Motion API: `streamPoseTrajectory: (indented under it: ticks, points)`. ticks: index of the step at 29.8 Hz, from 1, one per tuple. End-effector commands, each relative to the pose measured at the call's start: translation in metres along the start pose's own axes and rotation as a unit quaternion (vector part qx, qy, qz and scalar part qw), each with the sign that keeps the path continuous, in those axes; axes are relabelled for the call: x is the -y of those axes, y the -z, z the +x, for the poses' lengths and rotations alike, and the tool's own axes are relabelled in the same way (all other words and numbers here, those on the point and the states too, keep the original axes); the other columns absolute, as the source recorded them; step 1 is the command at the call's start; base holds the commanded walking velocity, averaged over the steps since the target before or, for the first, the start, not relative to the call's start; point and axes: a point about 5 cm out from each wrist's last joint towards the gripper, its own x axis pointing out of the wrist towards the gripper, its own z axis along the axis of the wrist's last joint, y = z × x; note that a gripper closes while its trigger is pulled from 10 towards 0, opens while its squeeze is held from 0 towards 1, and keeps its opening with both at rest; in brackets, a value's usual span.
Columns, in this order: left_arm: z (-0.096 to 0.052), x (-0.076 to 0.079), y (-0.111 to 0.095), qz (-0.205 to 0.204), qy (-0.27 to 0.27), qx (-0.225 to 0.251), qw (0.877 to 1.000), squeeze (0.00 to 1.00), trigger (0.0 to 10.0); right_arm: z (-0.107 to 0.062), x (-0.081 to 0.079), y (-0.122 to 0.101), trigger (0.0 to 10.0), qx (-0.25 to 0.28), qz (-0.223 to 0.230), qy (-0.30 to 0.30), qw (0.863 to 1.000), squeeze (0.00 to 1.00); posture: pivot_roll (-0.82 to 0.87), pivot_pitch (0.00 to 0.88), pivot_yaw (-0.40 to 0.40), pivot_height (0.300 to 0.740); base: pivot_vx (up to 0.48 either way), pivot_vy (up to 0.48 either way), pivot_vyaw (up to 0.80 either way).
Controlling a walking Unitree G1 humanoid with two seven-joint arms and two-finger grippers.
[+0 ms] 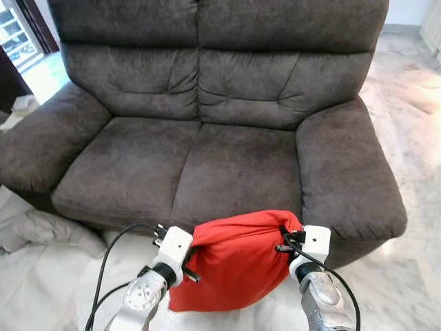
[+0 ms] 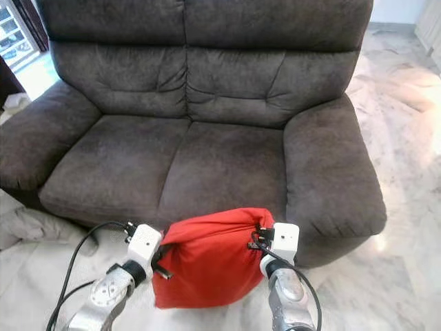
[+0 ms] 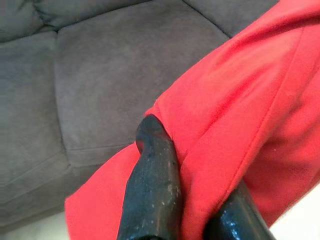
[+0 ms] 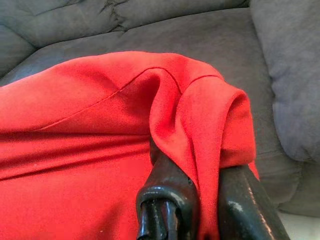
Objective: Move the pillow to the sofa from floor
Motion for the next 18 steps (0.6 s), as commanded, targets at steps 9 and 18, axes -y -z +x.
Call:
streamPoseTrajectory:
  ticks: [9, 18]
  points:
    - [-0.0116, -0.0332, -0.0025, -0.013, -0.094, 0.023, 0.995, 0.00, 10.0, -0.0022, 0.0309, -0.0105, 10.0, 0.021, 0.019, 0.075, 0.997, 0.00, 0.12, 0.168, 0.048, 0.740, 0.000, 0.000, 0.00]
    - [-0.0105, -0.0331, -0.0029, -0.023, -0.101, 0.024, 0.994, 0.00, 10.0, -0.0029, 0.0315, -0.0098, 10.0, 0.020, 0.016, 0.073, 0.997, 0.00, 0.11, 0.180, 0.044, 0.740, 0.000, 0.000, 0.00]
